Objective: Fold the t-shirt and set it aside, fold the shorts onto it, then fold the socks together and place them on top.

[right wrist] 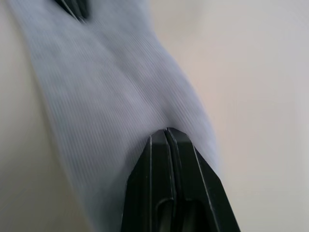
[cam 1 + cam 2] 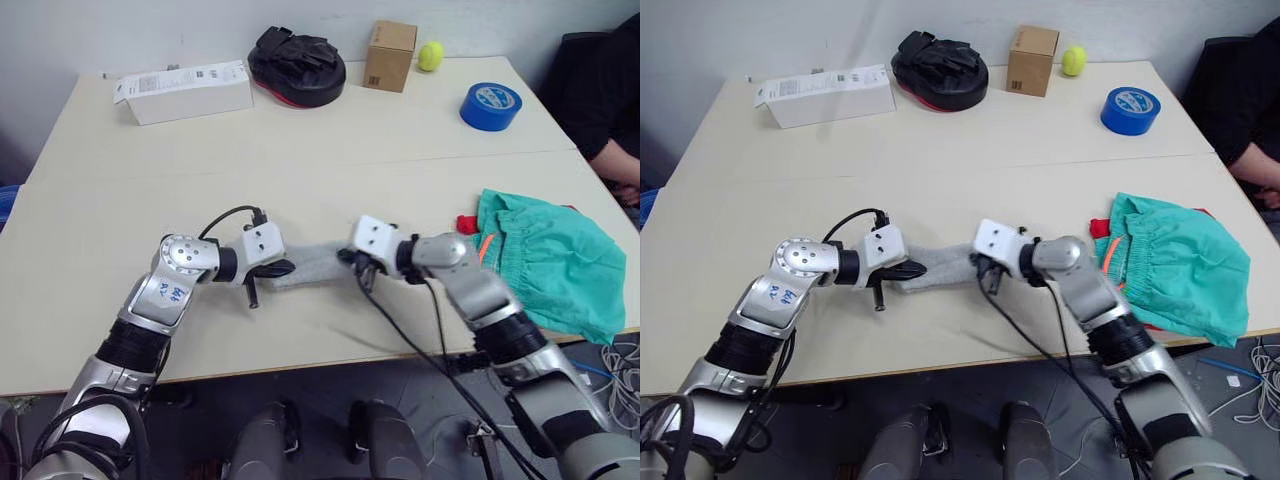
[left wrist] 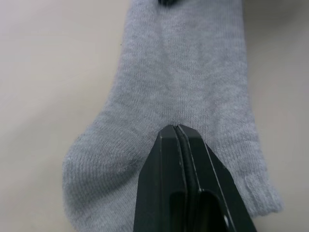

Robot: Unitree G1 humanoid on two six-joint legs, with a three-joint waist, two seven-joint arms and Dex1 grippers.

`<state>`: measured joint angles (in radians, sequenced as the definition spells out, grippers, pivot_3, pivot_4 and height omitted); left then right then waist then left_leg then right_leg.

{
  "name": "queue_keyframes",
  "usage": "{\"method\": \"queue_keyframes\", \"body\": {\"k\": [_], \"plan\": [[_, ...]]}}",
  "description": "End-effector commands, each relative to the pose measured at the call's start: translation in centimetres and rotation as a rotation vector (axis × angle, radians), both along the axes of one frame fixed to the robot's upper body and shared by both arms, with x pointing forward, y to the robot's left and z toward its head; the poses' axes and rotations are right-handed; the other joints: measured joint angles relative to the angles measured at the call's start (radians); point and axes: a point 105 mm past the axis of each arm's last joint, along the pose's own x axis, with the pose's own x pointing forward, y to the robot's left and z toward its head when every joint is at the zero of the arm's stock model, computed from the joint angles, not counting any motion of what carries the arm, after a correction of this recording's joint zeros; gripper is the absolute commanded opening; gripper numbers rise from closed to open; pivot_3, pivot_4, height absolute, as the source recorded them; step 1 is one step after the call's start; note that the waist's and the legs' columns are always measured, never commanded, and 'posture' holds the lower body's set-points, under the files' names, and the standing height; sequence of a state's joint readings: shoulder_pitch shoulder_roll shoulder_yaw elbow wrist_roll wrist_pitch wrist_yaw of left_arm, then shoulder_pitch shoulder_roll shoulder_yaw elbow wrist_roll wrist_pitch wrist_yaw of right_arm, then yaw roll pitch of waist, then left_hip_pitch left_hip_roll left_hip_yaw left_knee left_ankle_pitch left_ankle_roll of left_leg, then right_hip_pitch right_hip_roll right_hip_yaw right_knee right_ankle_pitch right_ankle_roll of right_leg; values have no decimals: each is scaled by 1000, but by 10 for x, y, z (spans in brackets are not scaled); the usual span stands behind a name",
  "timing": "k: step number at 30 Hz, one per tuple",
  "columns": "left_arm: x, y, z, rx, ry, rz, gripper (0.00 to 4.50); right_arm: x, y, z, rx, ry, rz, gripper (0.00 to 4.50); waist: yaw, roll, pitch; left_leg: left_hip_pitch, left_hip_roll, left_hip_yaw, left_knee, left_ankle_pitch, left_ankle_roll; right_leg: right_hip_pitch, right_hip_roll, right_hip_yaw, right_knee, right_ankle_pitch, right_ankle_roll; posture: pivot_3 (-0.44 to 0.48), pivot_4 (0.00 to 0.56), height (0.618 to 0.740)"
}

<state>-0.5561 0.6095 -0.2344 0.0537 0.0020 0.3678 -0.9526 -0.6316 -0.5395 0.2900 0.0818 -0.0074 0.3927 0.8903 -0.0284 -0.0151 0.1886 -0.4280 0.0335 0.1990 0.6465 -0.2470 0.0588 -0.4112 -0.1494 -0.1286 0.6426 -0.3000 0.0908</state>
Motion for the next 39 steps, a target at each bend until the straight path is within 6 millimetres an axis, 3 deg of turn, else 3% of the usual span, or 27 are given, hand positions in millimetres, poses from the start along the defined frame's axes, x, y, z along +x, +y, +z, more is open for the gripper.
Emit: {"method": "queue_keyframes", "body": {"k": [1,7,10,13,20,26,30,39], "plan": [[0,8,-2,-3,12,33,50,-17,9,29,181,22,75,0,-2,0,0,0,1,0,0,0,0,0,0,0,0,0,0,0,150,740],[-10,-18,58,-212,-17,-69,50,-36,5,48,256,9,95,0,0,0,0,-2,3,0,0,0,0,-2,2,-1,1,-1,-2,0,150,740],[-8,-26,68,-213,-15,-93,50,-43,-3,48,265,18,58,0,8,0,0,-4,2,-1,1,0,0,-2,1,-3,-1,-1,-2,0,150,740],[-6,-37,55,-152,7,-138,50,-51,-8,44,272,31,22,0,7,0,0,-5,2,-1,1,0,0,-1,2,-3,-6,-1,-1,0,150,740],[9,-39,-8,41,57,-146,50,-67,-14,35,295,80,-62,0,1,0,0,-7,2,0,1,2,4,-3,2,-4,-6,-1,-1,0,150,740],[16,-38,-23,76,38,-145,50,-77,-15,11,364,235,-174,0,5,-1,-1,-7,3,-1,1,0,2,-1,1,-4,-10,-1,-2,0,150,740],[12,-43,-18,26,50,-150,0,-77,-17,-2,435,329,-254,836,7,-1,-1,-7,3,-2,1,0,2,0,1,-4,-11,0,-1,0,150,740],[7,-44,-17,12,54,-141,0,-64,-8,-10,761,608,-419,3924,3,-1,-1,-8,3,-2,0,0,2,-1,2,-4,-12,1,-1,0,150,740]]}}
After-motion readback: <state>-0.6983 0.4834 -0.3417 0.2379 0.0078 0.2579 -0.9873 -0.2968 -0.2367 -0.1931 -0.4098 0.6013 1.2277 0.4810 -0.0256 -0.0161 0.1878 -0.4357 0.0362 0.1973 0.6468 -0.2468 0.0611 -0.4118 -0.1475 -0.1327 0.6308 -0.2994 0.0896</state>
